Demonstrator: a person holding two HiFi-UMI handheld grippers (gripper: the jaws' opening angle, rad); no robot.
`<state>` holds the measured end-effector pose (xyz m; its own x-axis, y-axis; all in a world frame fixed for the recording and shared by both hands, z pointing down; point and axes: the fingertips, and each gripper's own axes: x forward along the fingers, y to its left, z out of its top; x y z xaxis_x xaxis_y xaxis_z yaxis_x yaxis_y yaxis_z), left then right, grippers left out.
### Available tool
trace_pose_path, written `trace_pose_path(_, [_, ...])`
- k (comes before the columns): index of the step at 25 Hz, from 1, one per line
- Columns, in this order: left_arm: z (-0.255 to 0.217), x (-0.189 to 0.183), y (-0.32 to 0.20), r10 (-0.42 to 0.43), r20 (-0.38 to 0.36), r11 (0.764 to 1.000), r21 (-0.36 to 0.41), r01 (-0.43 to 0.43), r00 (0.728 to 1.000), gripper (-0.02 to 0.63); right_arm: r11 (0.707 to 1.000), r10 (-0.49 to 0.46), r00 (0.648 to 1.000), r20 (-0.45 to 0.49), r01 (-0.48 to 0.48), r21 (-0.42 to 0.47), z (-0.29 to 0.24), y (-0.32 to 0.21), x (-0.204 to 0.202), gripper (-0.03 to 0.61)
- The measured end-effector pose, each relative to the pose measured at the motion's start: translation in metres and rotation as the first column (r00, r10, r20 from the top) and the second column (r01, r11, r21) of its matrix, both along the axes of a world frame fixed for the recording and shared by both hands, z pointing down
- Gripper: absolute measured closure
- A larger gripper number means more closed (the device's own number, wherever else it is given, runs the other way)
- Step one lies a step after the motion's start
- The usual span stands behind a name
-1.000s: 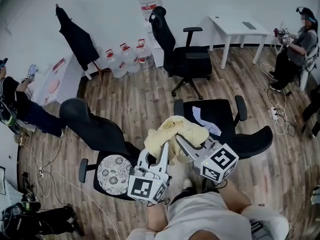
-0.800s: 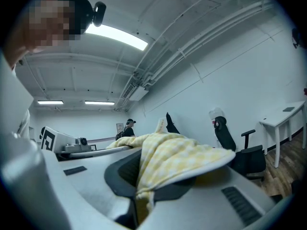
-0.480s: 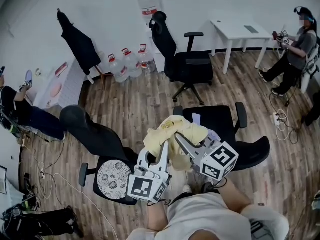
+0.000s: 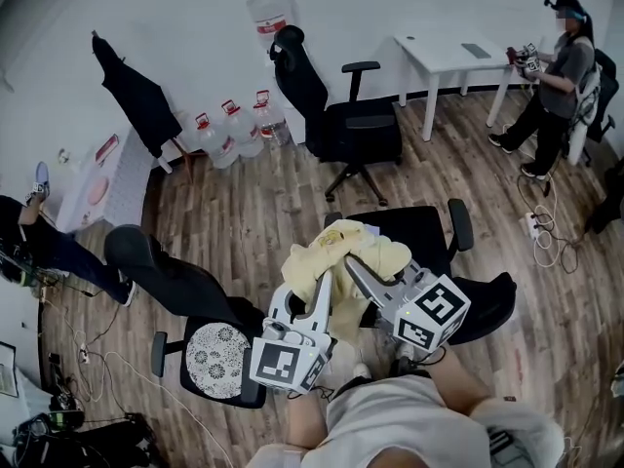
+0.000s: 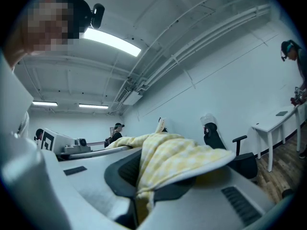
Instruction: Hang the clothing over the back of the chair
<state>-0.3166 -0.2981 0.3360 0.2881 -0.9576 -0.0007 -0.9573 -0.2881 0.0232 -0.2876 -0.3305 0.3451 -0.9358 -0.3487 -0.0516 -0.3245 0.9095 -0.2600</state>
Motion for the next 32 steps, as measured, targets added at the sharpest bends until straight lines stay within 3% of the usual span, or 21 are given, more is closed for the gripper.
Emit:
trace_pose_path(15, [-0.004,0.060,-0.053,0.110,0.018,0.994,0.004,-0.110,0.994,0.579,0.992,0.123,0.992,0.007,-0.124,0.027,-0.007,-0.050,0.063,0.541])
trace_pose_path(32, [-0.004,0.160,-0.071,0.217,0.015,0.976,0.009,-0.217,0.976,0.580,0.974,0.221,0.975,0.020,-0.222,0.047,-0.011,-0.065,0.167,0.541])
